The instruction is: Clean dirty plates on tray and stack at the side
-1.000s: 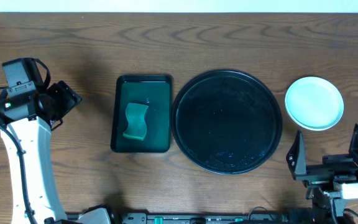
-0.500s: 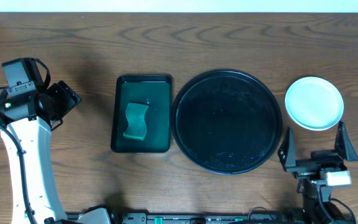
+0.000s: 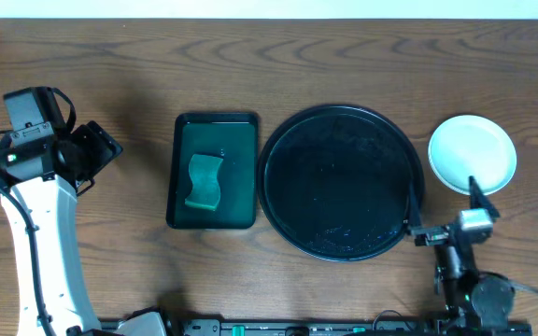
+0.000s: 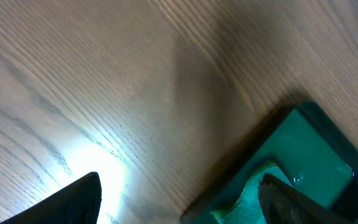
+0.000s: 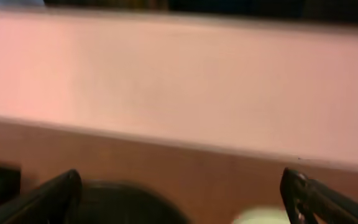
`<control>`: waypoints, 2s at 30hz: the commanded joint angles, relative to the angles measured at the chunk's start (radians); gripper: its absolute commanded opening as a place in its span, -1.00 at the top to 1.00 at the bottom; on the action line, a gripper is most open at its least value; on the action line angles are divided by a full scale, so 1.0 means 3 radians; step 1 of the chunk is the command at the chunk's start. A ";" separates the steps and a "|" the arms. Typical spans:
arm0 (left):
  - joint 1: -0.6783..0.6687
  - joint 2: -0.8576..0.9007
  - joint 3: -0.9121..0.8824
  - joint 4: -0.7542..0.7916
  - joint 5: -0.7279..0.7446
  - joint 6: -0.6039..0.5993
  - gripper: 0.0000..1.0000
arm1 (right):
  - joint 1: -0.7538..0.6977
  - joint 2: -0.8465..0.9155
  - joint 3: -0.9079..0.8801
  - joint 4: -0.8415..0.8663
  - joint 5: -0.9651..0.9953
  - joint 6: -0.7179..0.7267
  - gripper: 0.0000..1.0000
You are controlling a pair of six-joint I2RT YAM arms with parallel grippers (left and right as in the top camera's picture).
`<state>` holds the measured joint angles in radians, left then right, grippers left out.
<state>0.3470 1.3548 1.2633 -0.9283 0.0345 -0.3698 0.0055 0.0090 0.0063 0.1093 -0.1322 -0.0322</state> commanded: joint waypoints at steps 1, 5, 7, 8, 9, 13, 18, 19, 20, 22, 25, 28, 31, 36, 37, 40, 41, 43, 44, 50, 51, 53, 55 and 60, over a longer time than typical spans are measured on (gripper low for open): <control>0.0015 -0.0020 0.0048 -0.0009 -0.0032 -0.0019 -0.62 | 0.0032 -0.0013 -0.0005 -0.0343 0.0179 0.0055 -0.98; 0.0015 -0.0020 0.0048 -0.0009 -0.0032 -0.0019 -0.62 | 0.0032 -0.0013 -0.0004 -0.0603 0.0277 0.0050 -0.99; 0.0015 -0.0020 0.0048 -0.0009 -0.0032 -0.0020 -0.62 | 0.0032 -0.0013 -0.0004 -0.0605 0.0328 0.0053 -0.98; 0.0015 -0.0020 0.0048 -0.0009 -0.0032 -0.0020 -0.62 | 0.0032 -0.0013 -0.0004 -0.0607 0.0348 0.0055 -0.99; 0.0015 -0.0020 0.0048 -0.0009 -0.0032 -0.0019 -0.62 | 0.0032 -0.0013 -0.0004 -0.0608 0.0350 0.0055 -0.98; 0.0015 -0.0020 0.0048 -0.0009 -0.0032 -0.0019 -0.62 | 0.0032 -0.0013 -0.0004 -0.0605 0.0329 0.0056 -0.98; 0.0015 -0.0020 0.0048 -0.0009 -0.0032 -0.0019 -0.62 | 0.0032 -0.0013 -0.0004 -0.0604 0.0331 0.0056 -0.98; 0.0015 -0.0020 0.0048 -0.0009 -0.0032 -0.0019 -0.62 | 0.0032 -0.0013 -0.0004 -0.0604 0.0329 0.0056 -0.98; 0.0015 -0.0020 0.0048 -0.0009 -0.0032 -0.0019 -0.62 | 0.0032 -0.0013 -0.0004 -0.0604 0.0331 0.0056 -0.98; 0.0015 -0.0020 0.0048 -0.0009 -0.0032 -0.0019 -0.62 | 0.0031 -0.0011 -0.0004 -0.0605 0.0331 0.0056 -0.99; 0.0015 -0.0020 0.0048 -0.0009 -0.0032 -0.0019 -0.62 | 0.0031 -0.0011 -0.0004 -0.0605 0.0331 0.0056 -0.99; 0.0015 -0.0020 0.0048 -0.0009 -0.0032 -0.0019 -0.62 | 0.0031 -0.0011 -0.0004 -0.0605 0.0331 0.0055 -0.99; 0.0015 -0.0020 0.0048 -0.0009 -0.0032 -0.0019 -0.62 | 0.0031 -0.0011 -0.0004 -0.0605 0.0331 0.0056 -0.98; 0.0015 -0.0020 0.0048 -0.0009 -0.0032 -0.0019 -0.62 | 0.0031 -0.0011 -0.0004 -0.0604 0.0331 0.0056 -0.98; 0.0015 -0.0020 0.0048 -0.0009 -0.0032 -0.0020 -0.62 | 0.0031 -0.0011 -0.0004 -0.0605 0.0331 0.0056 -0.99; 0.0015 -0.0020 0.0048 -0.0009 -0.0032 -0.0020 -0.62 | 0.0031 -0.0011 -0.0004 -0.0605 0.0331 0.0056 -0.98; 0.0015 -0.0020 0.0048 -0.0009 -0.0032 -0.0020 -0.62 | 0.0031 -0.0011 -0.0004 -0.0605 0.0331 0.0056 -0.98; 0.0015 -0.0020 0.0048 -0.0009 -0.0032 -0.0019 -0.62 | 0.0031 -0.0011 -0.0004 -0.0605 0.0331 0.0056 -0.98; 0.0015 -0.0020 0.0048 -0.0009 -0.0032 -0.0019 -0.62 | 0.0031 -0.0011 -0.0004 -0.0605 0.0331 0.0056 -0.98; 0.0015 -0.0020 0.0048 -0.0009 -0.0032 -0.0019 -0.62 | 0.0031 -0.0011 -0.0004 -0.0605 0.0331 0.0056 -0.99; 0.0015 -0.0020 0.0048 -0.0009 -0.0032 -0.0019 -0.62 | 0.0031 -0.0011 -0.0004 -0.0605 0.0331 0.0056 -0.99; 0.0015 -0.0020 0.0048 -0.0009 -0.0032 -0.0019 -0.62 | 0.0031 -0.0011 -0.0004 -0.0605 0.0331 0.0056 -0.99; 0.0015 -0.0020 0.0048 -0.0009 -0.0032 -0.0019 -0.62 | 0.0031 -0.0011 -0.0004 -0.0604 0.0331 0.0056 -0.98; 0.0015 -0.0010 0.0048 -0.0009 -0.0032 -0.0019 -0.62 | 0.0031 -0.0011 -0.0004 -0.0605 0.0331 0.0056 -0.98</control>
<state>0.3470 1.3548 1.2633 -0.9279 0.0345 -0.3698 0.0055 0.0116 0.0067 -0.0669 -0.0475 -0.0299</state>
